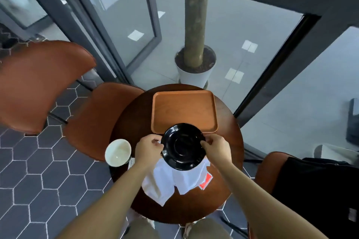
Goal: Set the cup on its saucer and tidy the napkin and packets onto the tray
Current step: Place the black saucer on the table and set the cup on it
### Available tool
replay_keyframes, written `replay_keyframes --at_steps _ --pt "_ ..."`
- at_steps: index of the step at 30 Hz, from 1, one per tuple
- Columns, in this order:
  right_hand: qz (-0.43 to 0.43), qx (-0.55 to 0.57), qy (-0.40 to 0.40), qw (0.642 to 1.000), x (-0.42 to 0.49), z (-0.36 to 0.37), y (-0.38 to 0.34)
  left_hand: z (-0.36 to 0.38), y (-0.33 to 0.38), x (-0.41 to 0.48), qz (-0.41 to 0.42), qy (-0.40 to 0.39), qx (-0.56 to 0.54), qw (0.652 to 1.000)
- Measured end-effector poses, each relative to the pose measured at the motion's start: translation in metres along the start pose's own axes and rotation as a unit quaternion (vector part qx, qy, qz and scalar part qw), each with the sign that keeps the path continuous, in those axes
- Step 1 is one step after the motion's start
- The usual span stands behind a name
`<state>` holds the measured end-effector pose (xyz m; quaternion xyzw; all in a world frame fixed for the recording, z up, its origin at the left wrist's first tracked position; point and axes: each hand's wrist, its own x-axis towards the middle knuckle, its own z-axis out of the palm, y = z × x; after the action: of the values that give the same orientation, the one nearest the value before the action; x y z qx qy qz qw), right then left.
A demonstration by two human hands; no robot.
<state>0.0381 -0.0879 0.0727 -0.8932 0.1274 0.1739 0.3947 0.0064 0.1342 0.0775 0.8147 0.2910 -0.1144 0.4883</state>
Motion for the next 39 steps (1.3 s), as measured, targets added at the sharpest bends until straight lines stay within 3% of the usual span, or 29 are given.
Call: replay_keyframes --at_steps 10,20,32,39 --pt "-0.024 -0.039 -0.048 0.998 0.030 0.058 -0.084 -0.082 -0.013 0.049 -0.015 0.033 -0.068 0.997" --pt "0.016 -0.053 -0.051 0.997 0.083 0.147 -0.151 -0.142 -0.052 0.156 -0.049 0.021 -0.026 0.998" --pt "0.061 -0.082 -0.048 0.994 0.131 0.218 -0.159 -0.145 -0.082 0.233 -0.053 0.011 0.034 0.998" --pt "0.044 -0.105 -0.024 0.993 0.130 0.237 -0.160 -0.146 -0.089 0.238 -0.069 0.016 0.040 0.997"
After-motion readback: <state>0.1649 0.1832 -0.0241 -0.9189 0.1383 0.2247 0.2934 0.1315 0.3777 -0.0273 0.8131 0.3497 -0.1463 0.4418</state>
